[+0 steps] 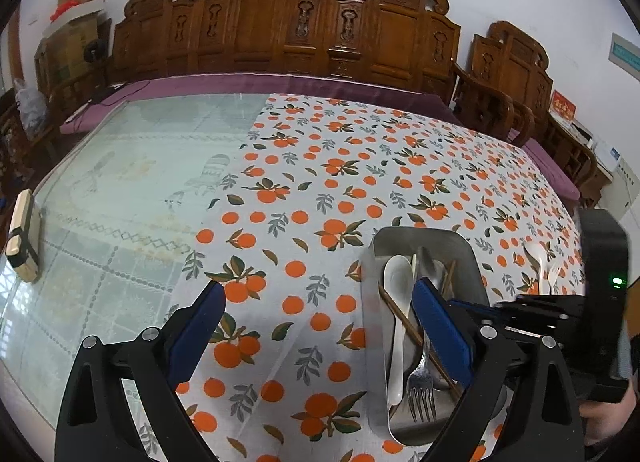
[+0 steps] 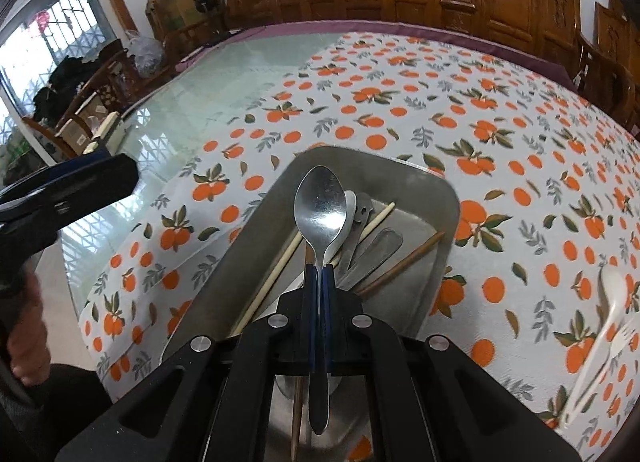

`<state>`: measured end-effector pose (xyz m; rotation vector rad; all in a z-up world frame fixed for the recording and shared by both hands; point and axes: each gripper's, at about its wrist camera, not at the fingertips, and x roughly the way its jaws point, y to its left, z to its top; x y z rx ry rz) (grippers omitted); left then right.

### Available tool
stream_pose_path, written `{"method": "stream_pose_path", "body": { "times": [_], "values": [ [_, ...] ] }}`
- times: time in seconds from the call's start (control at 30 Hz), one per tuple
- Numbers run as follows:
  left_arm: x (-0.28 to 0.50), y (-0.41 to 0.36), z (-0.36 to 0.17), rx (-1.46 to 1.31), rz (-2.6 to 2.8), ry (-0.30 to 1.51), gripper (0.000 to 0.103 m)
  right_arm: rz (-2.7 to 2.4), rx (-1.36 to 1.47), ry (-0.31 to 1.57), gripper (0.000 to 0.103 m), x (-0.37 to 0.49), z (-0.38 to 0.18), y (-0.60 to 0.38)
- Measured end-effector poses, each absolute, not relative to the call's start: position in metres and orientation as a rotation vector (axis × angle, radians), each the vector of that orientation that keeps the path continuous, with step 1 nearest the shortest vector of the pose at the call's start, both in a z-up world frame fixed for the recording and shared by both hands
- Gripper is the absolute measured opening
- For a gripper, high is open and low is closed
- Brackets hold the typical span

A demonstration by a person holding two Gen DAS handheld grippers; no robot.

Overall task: Organize utensils
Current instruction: 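Lower the metal spoon into the tray and open the right gripper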

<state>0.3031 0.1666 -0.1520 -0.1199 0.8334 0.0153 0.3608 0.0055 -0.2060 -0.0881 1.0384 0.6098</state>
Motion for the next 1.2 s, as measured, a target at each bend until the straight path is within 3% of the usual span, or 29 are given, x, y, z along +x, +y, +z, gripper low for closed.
{"method": "stream_pose_path", "body": {
  "times": [0.53,0.9,1.13,1.2],
  "values": [
    [0.306,0.158,-0.154,-0.116,0.002,0.841,0.091,0.634,-0.114,1.044,0.006,0.355,-0.215,0.003],
    [0.309,0.118,-0.154,-0.090,-0.064,0.829,0.091,0.576,-0.103,0.926,0.006,0.335,-0.164,-0.084],
    [0.308,0.080,-0.157,-0.049,-0.111,0.821,0.091,0.486,-0.098,0.919,0.006,0.330,-0.159,-0.149],
    [0.308,0.068,-0.158,-0.040,-0.126,0.823,0.091,0.450,-0.095,0.928,0.016,0.330,-0.164,-0.171]
  ]
}}
